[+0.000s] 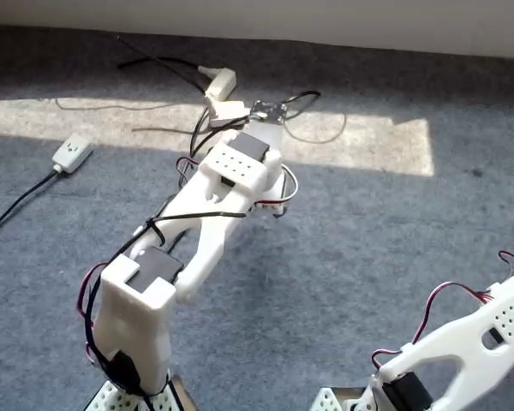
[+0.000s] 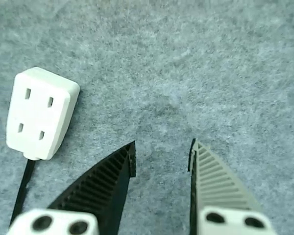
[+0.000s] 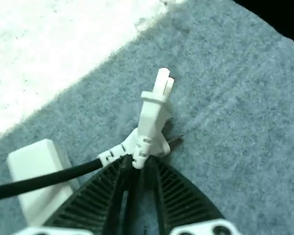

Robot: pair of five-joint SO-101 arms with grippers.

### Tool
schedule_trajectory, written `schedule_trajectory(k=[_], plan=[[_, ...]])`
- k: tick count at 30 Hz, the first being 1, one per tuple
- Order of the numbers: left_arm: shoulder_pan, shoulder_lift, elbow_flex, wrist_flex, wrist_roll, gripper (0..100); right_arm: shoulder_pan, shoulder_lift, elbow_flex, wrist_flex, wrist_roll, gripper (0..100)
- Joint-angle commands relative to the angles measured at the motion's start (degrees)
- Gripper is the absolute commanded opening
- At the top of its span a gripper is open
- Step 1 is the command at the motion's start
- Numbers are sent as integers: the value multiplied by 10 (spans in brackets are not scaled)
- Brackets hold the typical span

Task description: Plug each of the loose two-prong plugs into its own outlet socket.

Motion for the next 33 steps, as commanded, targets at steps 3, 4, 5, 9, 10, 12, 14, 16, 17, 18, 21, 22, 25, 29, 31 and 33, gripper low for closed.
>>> schedule_trajectory(k=[3, 4, 5, 9, 10, 12, 14, 16, 17, 18, 21, 22, 25, 29, 31, 33], plan=[[0, -31, -1, -7, 3, 189, -39, -17, -2, 83, 39, 12], [0, -31, -1, -7, 3, 189, -44, -20, -11, 97, 39, 12], [0, -31, -1, -7, 3, 189, -50, -22, -26, 114, 39, 12], [-1, -31, -1, -7, 3, 189, -75, -42, -97, 200, 39, 11], [-2, -31, -1, -7, 3, 189, -83, -47, -123, 222, 37, 11], [-2, -31, -1, -7, 3, 189, -98, -58, -179, 274, 37, 11], [-2, -31, -1, -7, 3, 189, -116, -68, -233, 323, 37, 11], [-2, -31, -1, -7, 3, 189, -137, -89, -265, 362, 38, 11], [-2, -31, -1, -7, 3, 189, -145, -104, -258, 378, 38, 11], [-2, -31, -1, -7, 3, 189, -153, -116, -250, 393, 37, 11], [-2, -31, -1, -7, 3, 189, -175, -146, -241, 429, 35, 11], [-2, -31, -1, -7, 3, 189, -182, -154, -241, 442, 35, 11], [-3, -31, -1, -7, 3, 189, -209, -181, -242, 467, 35, 11], [-3, -31, -2, -7, 3, 189, -251, -222, -243, 502, 34, 11], [-7, -31, -2, -7, 3, 189, -277, -251, -243, 525, 34, 11], [-15, -32, -6, -7, 3, 189, -305, -282, -243, 533, 15, 12]])
